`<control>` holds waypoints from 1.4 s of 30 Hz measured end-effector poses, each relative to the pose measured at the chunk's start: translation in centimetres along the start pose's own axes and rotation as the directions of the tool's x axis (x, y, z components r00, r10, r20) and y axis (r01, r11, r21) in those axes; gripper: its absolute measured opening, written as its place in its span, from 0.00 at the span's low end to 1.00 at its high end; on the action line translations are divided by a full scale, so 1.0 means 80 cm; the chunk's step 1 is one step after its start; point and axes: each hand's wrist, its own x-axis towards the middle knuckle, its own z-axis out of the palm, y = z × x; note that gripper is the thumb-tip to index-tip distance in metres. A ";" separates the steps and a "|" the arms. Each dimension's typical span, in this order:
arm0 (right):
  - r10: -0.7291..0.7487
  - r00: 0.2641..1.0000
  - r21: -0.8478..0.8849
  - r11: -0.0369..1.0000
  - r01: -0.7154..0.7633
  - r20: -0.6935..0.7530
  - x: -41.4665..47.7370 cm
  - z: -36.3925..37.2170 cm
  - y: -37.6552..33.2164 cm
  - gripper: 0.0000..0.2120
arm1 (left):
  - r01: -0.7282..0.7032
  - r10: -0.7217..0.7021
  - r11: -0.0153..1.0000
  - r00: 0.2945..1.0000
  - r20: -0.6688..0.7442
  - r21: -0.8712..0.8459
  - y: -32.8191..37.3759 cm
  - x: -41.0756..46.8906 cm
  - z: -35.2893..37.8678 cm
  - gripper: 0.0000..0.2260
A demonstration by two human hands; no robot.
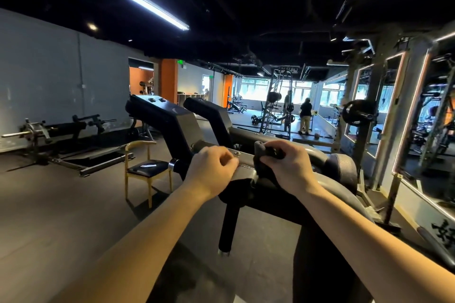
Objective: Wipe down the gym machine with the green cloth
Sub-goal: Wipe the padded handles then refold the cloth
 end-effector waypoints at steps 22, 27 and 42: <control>-0.342 0.800 -0.285 0.805 0.520 0.493 0.019 0.032 0.060 0.08 | -0.267 0.269 0.963 0.962 -0.047 0.032 -0.107 -0.035 0.047 0.17; -0.459 0.691 -0.120 0.780 0.614 0.558 -0.006 0.020 0.036 0.08 | -0.284 0.284 0.959 0.954 -0.096 0.009 -0.108 -0.033 0.056 0.15; -0.443 0.695 -0.135 0.783 0.608 0.566 0.019 0.039 0.037 0.08 | -0.265 0.263 0.964 0.959 -0.105 -0.007 -0.109 -0.033 0.059 0.16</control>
